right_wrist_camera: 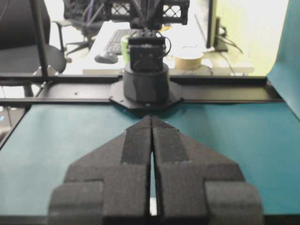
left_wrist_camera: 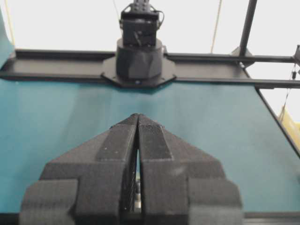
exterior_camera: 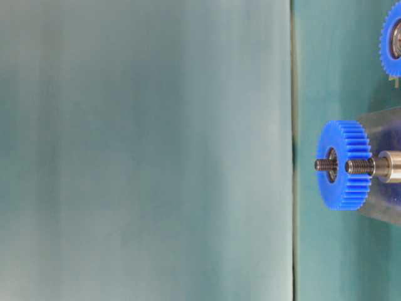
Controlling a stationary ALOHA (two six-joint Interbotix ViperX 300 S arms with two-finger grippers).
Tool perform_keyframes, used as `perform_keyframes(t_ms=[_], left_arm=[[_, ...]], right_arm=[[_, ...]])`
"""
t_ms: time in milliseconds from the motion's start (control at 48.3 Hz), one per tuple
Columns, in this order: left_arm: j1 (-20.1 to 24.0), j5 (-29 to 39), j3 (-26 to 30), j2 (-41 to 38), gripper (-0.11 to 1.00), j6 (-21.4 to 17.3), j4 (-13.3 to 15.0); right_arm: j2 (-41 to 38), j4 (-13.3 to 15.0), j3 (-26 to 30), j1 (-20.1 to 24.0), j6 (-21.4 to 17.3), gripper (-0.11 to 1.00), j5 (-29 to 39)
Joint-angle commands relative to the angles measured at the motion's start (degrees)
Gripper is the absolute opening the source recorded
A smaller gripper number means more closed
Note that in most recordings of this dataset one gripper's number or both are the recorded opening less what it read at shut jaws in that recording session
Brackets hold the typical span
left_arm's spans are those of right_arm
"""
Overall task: Fit the small gear onto the shaft.
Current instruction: 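Move the right gripper over the small blue gear beside the plate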
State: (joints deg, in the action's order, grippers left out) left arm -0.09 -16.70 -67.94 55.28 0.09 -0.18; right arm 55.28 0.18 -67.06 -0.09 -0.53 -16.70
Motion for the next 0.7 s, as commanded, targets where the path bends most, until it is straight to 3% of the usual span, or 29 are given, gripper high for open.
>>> perform_keyframes(t_ms=[0, 83, 186, 290, 476, 684], left_arm=[[-0.44, 0.26, -0.53, -0.09, 0.0, 1.23, -0.62], [-0.44, 1.05, -0.44, -0.35, 0.0, 2.11, -0.62], [-0.18, 4.66, 0.79, -0.88, 0.0, 2.29, -0.62], [0.26, 10.72, 1.93, -1.76, 0.0, 2.29, -0.62], [0.88, 18.98, 3.87, -3.34, 0.0, 2.2, -0.62], [1.41, 21.27, 5.8, -5.54, 0.0, 5.01, -0.62]], right_arm=[[-0.79, -0.62, 0.26, -0.97, -0.09, 0.01, -0.09], [-1.14, -5.1, 0.7, -2.37, -1.05, 0.01, 4.66], [-1.76, -9.76, 2.99, -4.83, -2.72, 0.01, 15.56], [-3.43, -9.93, 6.42, -7.21, -3.34, 0.01, 25.66], [-11.07, -9.84, 12.13, -9.4, -3.25, 0.01, 37.09], [-26.1, -9.76, 19.69, -11.34, -3.25, 0.01, 46.41]])
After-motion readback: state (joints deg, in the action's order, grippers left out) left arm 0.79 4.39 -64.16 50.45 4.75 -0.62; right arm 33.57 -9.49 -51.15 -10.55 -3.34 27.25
